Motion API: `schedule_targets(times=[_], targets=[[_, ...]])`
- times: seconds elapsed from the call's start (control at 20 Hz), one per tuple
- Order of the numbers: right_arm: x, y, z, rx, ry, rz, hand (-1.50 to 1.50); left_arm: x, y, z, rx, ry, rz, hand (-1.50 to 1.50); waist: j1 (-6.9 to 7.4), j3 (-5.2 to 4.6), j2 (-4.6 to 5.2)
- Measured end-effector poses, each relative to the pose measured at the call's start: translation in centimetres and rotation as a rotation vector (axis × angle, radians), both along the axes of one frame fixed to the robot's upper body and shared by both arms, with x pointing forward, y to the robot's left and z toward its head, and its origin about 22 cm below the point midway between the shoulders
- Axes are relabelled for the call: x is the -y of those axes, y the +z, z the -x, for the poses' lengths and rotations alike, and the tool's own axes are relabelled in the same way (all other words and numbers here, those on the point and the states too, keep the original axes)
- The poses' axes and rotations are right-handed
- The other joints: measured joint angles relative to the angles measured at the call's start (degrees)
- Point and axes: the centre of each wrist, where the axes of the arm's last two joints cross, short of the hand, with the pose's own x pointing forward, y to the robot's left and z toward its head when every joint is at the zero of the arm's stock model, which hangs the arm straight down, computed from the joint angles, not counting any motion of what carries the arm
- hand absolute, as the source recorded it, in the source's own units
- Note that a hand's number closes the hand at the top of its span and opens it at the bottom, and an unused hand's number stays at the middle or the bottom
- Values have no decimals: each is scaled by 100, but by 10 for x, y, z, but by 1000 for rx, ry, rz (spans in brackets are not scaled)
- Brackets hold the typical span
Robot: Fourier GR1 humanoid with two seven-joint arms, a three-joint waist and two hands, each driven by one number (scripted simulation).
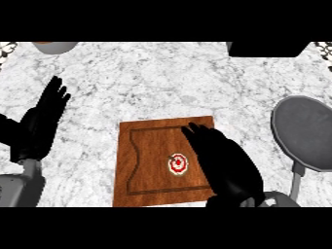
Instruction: Pick the cupcake from the cutting board and place it in the pan
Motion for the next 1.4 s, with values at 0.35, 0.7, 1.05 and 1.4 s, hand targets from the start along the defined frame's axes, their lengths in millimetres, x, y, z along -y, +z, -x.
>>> schedule_targets(times=[0.35,0.7,1.05,1.4], targets=[[-27,-4,6,35,44,130,-150,0,-3,-2,0,8,7,0,-40,-5,-18],[-59,-2,1,61,60,150,-150,-4,-3,0,2,9,6,0,-30,1,-10],[-74,-19,-14,15,28,217,-150,-4,2,1,2,14,1,0,-19,3,-5],[-74,-36,-27,-14,-18,272,-150,-4,0,-1,5,14,4,0,-34,5,1]])
